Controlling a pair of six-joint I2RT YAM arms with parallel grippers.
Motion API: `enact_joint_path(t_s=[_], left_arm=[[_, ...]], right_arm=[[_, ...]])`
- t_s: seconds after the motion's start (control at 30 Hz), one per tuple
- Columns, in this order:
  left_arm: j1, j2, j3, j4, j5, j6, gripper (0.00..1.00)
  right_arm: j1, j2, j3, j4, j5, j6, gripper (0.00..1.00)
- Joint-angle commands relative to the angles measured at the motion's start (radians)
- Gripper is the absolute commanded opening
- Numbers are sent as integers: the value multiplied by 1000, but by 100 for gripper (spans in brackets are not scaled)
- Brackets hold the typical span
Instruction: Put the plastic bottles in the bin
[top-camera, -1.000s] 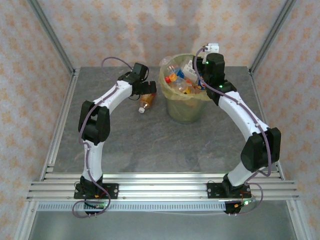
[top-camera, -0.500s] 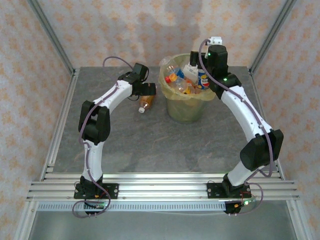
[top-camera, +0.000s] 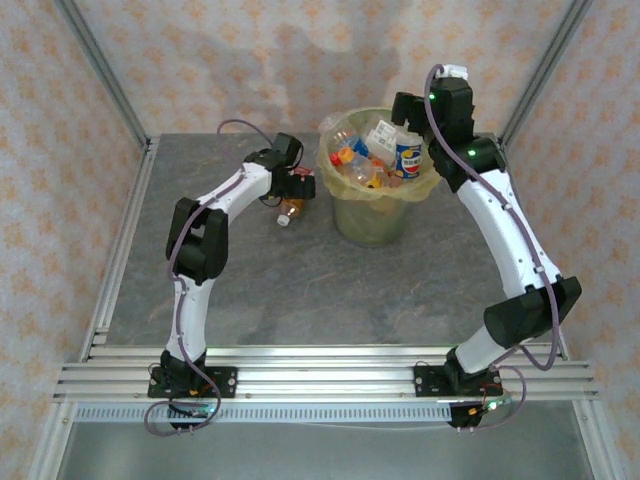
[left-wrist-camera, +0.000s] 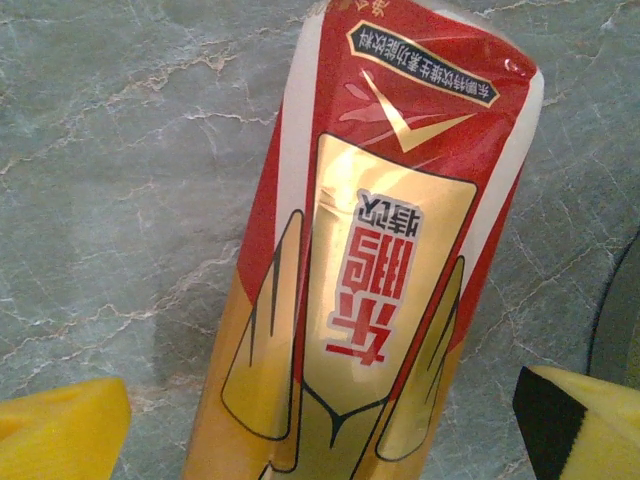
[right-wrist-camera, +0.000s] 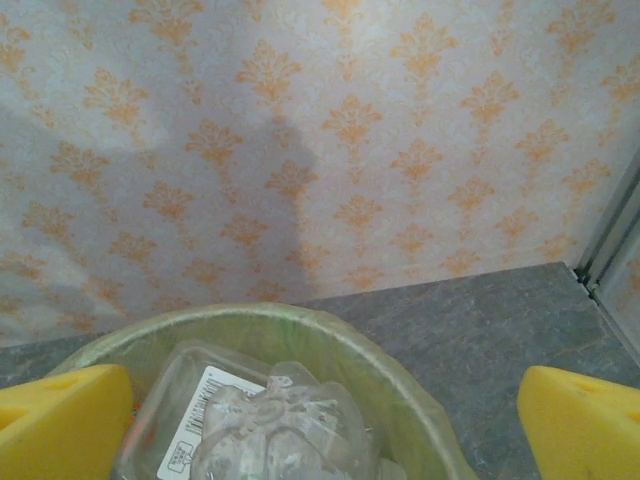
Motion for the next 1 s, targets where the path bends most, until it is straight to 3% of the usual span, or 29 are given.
enact_joint_path(t_s=[0.0,0.37,0.67,0.83,0.97], left_arm=[[-10,23,54,-42,-17,24,100],[-7,138,165,-96,-85,-72,98],[5,95,118,-60,-89,-107,61],[17,8,56,-39,-108,-110,48],[28,-86,-13,-5,-102,-117,47]], right_arm=[[4,-56,4,-48,34,36,99],[12,-140,-73,-43,34,50,99],[17,-207,-138,-30,-17,94,99],[22,-239,-161,-32,-59,130,99],[23,-258,-180,-35,-102,162,99]])
